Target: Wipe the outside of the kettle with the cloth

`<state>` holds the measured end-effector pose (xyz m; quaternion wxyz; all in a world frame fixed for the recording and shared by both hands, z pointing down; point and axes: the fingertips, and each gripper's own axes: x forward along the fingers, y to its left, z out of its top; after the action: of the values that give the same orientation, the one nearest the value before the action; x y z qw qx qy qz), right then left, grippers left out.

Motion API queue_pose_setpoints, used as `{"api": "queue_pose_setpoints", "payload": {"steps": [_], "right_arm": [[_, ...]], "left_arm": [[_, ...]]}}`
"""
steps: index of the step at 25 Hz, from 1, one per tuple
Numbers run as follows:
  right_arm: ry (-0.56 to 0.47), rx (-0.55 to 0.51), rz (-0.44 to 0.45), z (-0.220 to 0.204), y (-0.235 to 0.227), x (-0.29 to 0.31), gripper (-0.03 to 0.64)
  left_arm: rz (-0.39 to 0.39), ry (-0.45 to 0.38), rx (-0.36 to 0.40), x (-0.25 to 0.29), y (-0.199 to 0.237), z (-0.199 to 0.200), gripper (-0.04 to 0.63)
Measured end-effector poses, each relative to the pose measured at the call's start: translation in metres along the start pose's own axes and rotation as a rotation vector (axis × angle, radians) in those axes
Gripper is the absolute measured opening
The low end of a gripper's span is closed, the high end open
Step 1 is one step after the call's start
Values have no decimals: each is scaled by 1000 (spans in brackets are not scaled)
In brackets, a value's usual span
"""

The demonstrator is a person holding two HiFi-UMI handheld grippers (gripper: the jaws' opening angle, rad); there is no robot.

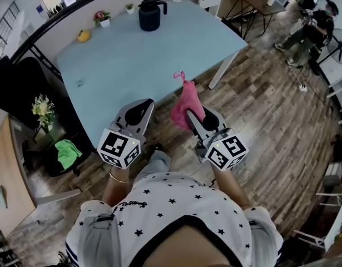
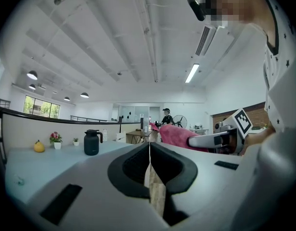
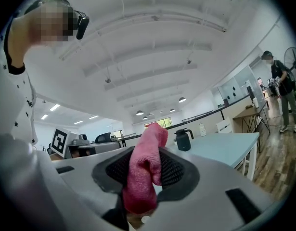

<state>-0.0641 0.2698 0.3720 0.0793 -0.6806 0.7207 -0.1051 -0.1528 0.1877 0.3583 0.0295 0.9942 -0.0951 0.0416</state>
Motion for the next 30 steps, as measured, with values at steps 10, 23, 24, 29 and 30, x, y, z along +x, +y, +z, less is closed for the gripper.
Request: {"api": "queue_pose_setpoints", "payload": {"steps": [10,23,24,29,30], "right_arm": [[53,-11,13,7,-18,85,138],[76,-22,88,6,-26,177,138],[74,-18,97,5,-25,183,138],[79,-10,113,2,-26,203,138],[81,-7,116,2,-27,204,138]], "left_arm": [[42,16,-7,26,81,-2,31],[104,-4,-39,35,161,-5,31],[113,-3,-38,34,167,-5,31],[132,-3,-44,37,184,-6,31],[133,0,-48,39,185,-7,31]]}}
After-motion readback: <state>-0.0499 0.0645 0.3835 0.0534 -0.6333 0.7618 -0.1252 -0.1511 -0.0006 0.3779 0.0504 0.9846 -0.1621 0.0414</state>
